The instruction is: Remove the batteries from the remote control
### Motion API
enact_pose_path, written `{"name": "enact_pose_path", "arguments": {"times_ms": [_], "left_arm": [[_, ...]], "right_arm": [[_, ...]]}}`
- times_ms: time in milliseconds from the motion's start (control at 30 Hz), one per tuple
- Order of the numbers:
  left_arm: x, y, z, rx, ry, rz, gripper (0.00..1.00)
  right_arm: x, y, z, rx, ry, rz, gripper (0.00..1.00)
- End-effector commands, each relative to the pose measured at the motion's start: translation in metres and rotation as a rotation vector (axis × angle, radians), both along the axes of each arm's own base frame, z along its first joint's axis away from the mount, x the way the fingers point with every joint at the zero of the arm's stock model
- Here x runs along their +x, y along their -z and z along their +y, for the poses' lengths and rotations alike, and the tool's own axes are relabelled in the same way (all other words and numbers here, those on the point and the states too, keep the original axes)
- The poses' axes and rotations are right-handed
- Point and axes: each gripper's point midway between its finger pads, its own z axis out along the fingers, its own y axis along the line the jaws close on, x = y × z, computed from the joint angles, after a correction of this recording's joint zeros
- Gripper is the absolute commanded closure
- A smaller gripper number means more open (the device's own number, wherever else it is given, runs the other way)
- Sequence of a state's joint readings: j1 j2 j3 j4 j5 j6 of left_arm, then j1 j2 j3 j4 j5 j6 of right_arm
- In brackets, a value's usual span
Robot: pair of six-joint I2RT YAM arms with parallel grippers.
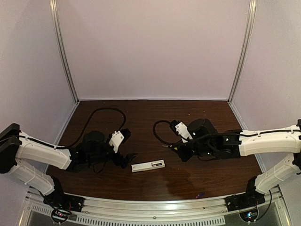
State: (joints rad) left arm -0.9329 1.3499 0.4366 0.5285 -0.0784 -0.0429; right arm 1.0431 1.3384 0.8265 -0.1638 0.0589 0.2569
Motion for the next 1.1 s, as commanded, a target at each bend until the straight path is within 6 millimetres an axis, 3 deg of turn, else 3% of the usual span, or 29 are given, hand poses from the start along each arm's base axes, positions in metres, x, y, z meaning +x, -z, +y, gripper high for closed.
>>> {"name": "enact_pose_path", "arguments": {"times_ms": [0,300,767,1067], "left_arm": [[-0.027,0.031,-0.003,0.066,0.157,0.039,0.03],[-0.047,0.067,-0.012,0.104,0.268,0.117,0.03],[-0.042,0.089,-0.031,0.153,0.305,0.084,0.03],[-0.035,0.096,-0.040,0.158,0.318,0.050,0.18]], "right_arm": [[-0.004,-0.002,-0.008,-0.013,-0.009,-0.015,1.00],[-0.014,-0.001,-0.005,-0.023,-0.072,0.016,1.00],[-0.019,0.002,0.000,-0.019,-0.092,0.048,1.00],[-0.020,0.005,-0.002,-0.024,-0.092,0.056,1.00]]}}
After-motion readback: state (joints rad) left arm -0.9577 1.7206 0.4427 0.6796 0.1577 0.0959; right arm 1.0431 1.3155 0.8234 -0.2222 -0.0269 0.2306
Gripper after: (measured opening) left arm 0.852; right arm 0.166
